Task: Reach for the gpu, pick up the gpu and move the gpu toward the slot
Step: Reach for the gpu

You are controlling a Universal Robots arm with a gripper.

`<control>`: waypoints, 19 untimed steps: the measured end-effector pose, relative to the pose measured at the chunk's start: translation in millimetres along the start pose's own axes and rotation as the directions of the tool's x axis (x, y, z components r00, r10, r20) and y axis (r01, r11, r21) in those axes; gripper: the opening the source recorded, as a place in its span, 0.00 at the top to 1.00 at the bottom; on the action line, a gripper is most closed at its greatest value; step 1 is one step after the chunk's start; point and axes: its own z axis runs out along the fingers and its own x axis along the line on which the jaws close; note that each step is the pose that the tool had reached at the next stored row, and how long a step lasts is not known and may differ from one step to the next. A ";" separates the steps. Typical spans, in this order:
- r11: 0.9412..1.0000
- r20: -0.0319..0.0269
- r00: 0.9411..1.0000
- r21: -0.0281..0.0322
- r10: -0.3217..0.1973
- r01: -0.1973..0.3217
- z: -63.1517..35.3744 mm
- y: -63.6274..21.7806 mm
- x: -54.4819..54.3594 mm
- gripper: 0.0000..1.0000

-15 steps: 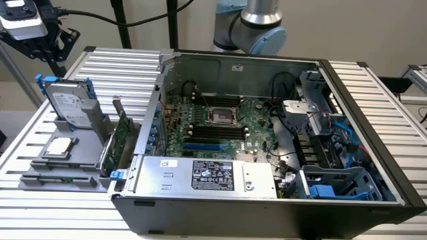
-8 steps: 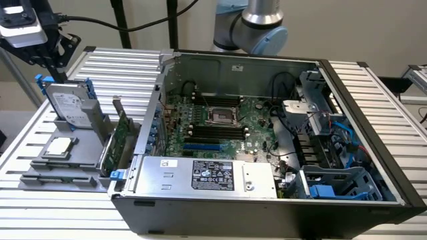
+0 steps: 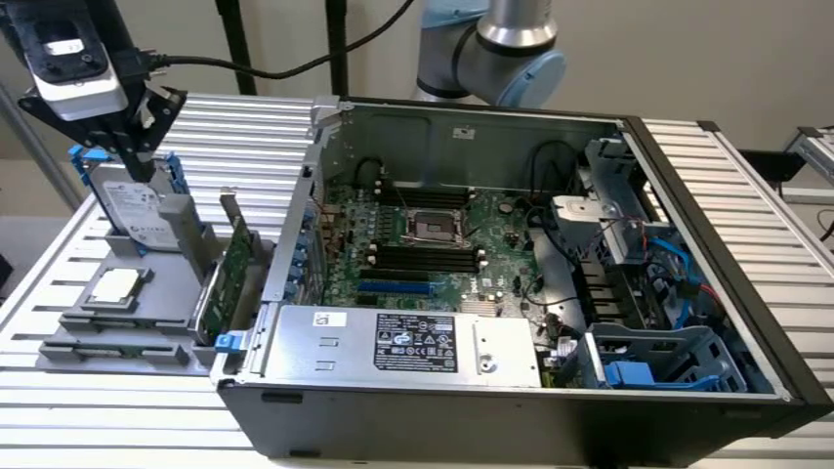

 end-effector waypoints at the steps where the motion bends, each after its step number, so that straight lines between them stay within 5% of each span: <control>1: 1.000 0.000 1.000 0.000 0.000 0.000 1.4 -2.0 -3.8 0.89; 12: 1.000 0.001 1.000 0.000 0.000 0.000 17.9 -19.2 -43.7 0.89; 19: 1.000 0.000 1.000 0.000 0.000 0.000 18.7 -21.1 -46.4 0.89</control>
